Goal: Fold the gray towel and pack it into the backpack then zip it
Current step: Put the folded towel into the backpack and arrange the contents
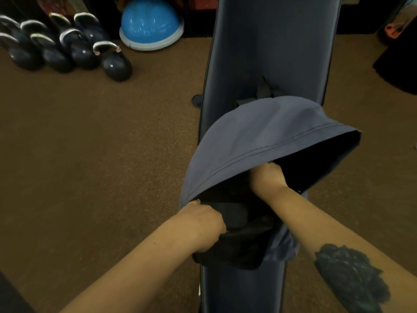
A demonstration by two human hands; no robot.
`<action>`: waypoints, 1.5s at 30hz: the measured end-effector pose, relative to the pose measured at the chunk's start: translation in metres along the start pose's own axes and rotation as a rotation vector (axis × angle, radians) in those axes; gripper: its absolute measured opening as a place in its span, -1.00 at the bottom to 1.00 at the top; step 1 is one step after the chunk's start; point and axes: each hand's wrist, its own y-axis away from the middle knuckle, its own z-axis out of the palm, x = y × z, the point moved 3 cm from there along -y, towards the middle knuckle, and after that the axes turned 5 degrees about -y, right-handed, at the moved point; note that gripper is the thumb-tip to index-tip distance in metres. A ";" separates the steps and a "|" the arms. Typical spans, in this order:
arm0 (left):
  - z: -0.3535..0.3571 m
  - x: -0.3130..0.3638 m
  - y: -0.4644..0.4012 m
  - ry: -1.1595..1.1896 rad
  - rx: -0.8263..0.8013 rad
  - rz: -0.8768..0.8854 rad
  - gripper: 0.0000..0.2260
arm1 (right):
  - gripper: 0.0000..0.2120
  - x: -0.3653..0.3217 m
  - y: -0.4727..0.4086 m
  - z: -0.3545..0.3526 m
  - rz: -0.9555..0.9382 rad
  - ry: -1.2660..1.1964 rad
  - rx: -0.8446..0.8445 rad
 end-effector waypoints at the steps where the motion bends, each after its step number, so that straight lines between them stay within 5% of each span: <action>1: 0.000 0.000 0.000 0.002 0.001 0.002 -0.83 | -0.86 0.004 0.003 -0.007 0.027 -0.056 0.054; 5: -0.002 0.001 0.000 0.007 -0.001 0.003 -0.83 | -0.86 0.019 0.003 -0.013 0.163 -0.366 0.154; 10: -0.002 0.001 0.002 0.023 -0.027 -0.004 -0.83 | -0.53 0.015 -0.013 0.020 0.253 -0.727 -0.086; 16: 0.000 -0.003 0.008 0.068 0.017 -0.012 -0.81 | -0.40 0.017 -0.020 0.031 0.211 -0.760 -0.121; 28: -0.002 -0.003 0.007 0.017 -0.003 -0.002 -0.82 | -0.70 -0.016 -0.026 0.067 0.192 -0.355 -0.497; 35: 0.001 0.000 0.003 0.010 -0.038 -0.016 -0.77 | -0.70 -0.026 -0.028 0.097 0.112 -0.029 -0.517; 45: 0.001 0.001 -0.004 -0.028 -0.070 -0.019 -0.73 | -0.70 -0.023 -0.032 0.107 0.101 -0.054 -0.448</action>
